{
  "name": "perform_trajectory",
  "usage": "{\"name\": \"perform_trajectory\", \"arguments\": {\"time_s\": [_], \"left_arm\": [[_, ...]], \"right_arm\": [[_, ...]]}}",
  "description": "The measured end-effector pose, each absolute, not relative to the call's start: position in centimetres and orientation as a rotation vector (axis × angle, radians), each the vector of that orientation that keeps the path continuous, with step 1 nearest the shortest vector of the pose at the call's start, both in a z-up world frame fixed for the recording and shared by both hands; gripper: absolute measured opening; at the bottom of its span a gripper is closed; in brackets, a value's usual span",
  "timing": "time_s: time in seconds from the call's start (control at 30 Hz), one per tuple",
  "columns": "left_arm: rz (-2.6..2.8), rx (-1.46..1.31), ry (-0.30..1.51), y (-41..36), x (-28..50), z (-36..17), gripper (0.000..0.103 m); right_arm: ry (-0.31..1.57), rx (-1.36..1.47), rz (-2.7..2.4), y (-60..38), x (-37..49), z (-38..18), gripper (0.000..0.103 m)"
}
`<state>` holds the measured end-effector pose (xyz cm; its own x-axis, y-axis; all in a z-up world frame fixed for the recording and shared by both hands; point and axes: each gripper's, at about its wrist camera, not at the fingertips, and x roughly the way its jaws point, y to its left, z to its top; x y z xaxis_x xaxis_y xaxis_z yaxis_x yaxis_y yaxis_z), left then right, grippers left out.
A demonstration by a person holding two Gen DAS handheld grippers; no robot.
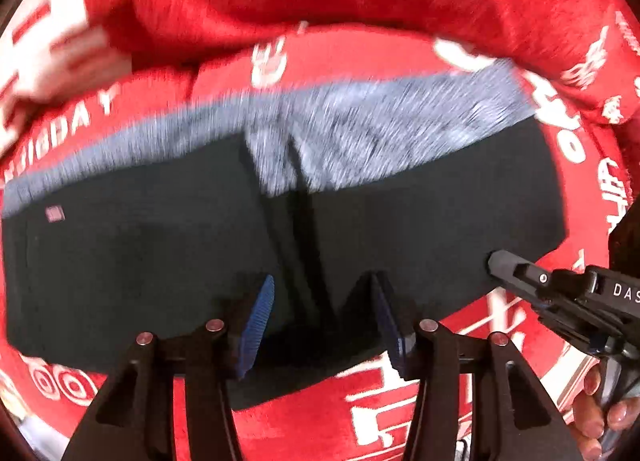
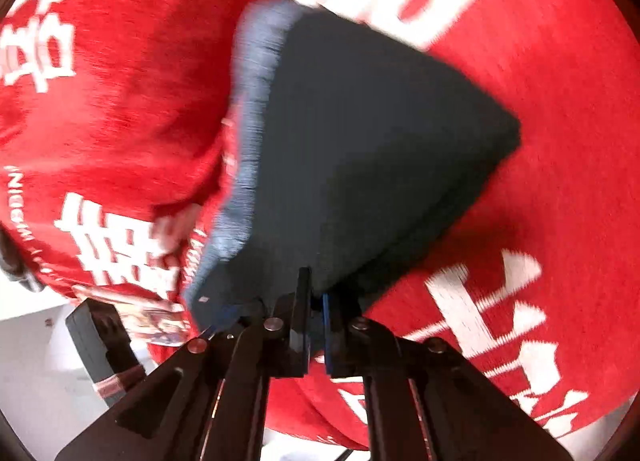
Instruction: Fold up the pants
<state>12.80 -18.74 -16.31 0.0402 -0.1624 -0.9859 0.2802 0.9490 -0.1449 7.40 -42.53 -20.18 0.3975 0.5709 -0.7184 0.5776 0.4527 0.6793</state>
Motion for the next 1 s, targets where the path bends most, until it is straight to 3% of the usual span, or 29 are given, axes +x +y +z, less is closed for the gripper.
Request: {"name": "perform_trajectory", "arguments": {"time_s": [0.1, 0.13, 0.33, 0.6, 0.7, 0.77, 0.83, 0.97, 1.0], "left_arm": [[-0.266, 0.062, 1.467, -18.0, 12.8, -15.9, 0.076], [-0.257, 0.068, 1.460, -17.9, 12.8, -15.6, 0.077], [-0.242, 0.106, 1.400, -17.5, 13.8, -12.5, 0.077], [-0.278, 0.161, 1.365, -21.0, 15.4, -11.8, 0.077], [-0.269, 0.233, 1.414, -22.8, 15.3, -14.5, 0.079], [-0.228, 0.272, 1.471, -23.0, 14.7, -16.6, 0.080], [-0.224, 0.217, 1.471, -22.1, 14.0, -16.5, 0.080], [-0.230, 0.219, 1.473, -19.9, 12.3, -15.2, 0.080], [-0.236, 0.212, 1.479, -19.3, 11.9, -14.8, 0.086]], "right_arm": [[1.226, 1.229, -0.011, -42.6, 7.5, -21.1, 0.005], [1.230, 1.221, -0.003, -42.7, 7.6, -21.0, 0.005], [1.312, 1.116, 0.066, -43.0, 8.0, -18.7, 0.021], [1.209, 0.892, 0.021, -44.5, 8.4, -13.6, 0.023], [1.190, 0.864, -0.019, -45.4, 9.9, -13.8, 0.025], [1.229, 0.827, -0.064, -45.5, 10.7, -15.2, 0.039], [1.316, 0.861, -0.077, -45.4, 10.8, -17.5, 0.039], [1.306, 0.803, -0.012, -44.0, 9.4, -16.3, 0.040], [1.332, 0.790, -0.003, -43.5, 8.8, -16.3, 0.041]]}}
